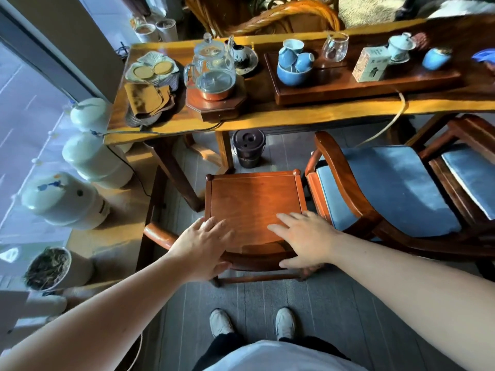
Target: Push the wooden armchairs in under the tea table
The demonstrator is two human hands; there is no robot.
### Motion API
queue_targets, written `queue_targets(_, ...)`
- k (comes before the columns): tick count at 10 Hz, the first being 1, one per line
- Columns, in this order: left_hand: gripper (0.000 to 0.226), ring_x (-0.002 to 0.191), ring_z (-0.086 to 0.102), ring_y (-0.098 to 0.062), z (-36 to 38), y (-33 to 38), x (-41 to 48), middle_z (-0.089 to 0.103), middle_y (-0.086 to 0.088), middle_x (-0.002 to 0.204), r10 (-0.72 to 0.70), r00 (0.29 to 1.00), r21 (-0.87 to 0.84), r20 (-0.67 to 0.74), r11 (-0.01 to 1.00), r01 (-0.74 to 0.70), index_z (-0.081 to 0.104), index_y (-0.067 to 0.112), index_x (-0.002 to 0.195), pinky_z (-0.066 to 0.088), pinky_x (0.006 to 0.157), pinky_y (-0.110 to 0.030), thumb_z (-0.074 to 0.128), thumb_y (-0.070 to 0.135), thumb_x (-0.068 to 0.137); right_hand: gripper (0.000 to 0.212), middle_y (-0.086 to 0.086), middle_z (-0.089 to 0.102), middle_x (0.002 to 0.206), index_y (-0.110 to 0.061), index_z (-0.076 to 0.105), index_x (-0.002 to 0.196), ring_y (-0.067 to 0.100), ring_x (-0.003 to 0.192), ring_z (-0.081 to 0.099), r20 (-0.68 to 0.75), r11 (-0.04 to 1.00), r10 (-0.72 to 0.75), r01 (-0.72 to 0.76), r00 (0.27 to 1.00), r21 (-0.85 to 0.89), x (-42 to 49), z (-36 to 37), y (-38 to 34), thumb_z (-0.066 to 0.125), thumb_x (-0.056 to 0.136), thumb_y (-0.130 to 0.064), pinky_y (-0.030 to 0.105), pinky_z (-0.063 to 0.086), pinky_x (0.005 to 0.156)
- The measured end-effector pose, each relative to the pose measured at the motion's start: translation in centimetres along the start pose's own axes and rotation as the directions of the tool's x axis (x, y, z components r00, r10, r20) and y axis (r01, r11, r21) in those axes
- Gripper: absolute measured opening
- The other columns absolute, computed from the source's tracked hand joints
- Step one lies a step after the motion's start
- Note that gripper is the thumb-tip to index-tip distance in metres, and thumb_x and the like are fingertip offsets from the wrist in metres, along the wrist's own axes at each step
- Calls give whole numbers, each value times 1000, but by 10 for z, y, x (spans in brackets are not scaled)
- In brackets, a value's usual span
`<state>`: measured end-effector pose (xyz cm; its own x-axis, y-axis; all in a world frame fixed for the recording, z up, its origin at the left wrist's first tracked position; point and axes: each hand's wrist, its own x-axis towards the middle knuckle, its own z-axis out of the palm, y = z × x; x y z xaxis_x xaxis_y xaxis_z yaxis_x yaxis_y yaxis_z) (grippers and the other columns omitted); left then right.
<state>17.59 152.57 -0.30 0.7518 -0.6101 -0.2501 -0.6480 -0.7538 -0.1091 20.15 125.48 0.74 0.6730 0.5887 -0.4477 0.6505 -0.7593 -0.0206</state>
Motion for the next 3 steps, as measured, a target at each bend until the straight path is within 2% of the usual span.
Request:
queue_targets(1,74,127,42,-35,-22,-21,4,48,-15,140,47,996,41,-73,998,-44,40,17,138,37,104,-49,51,62,80,89,18,24,157,-26,17,148,36,138,30,-102,999,51,-53,993,-10,3,-28,-7,48,81,-75,56,29,110)
queue_targets(2,74,121,48,-37,-46,-53,12,55,-16,132,79,969,67,-235,996,-66,47,13,132,43,100,-51,67,54,73,86,18,21,158,-26,16,149,36,141,25,-223,993,119,-120,968,10,8,-59,-5,48,83,-71,57,25,113)
queue_targets(3,75,128,40,-39,-82,-82,20,49,-18,139,27,965,141,-263,990,11,42,13,136,35,105,-51,63,55,78,85,19,21,158,-26,17,150,36,142,23,-288,979,172,-196,942,-55,11,-98,-1,49,84,-69,56,22,115)
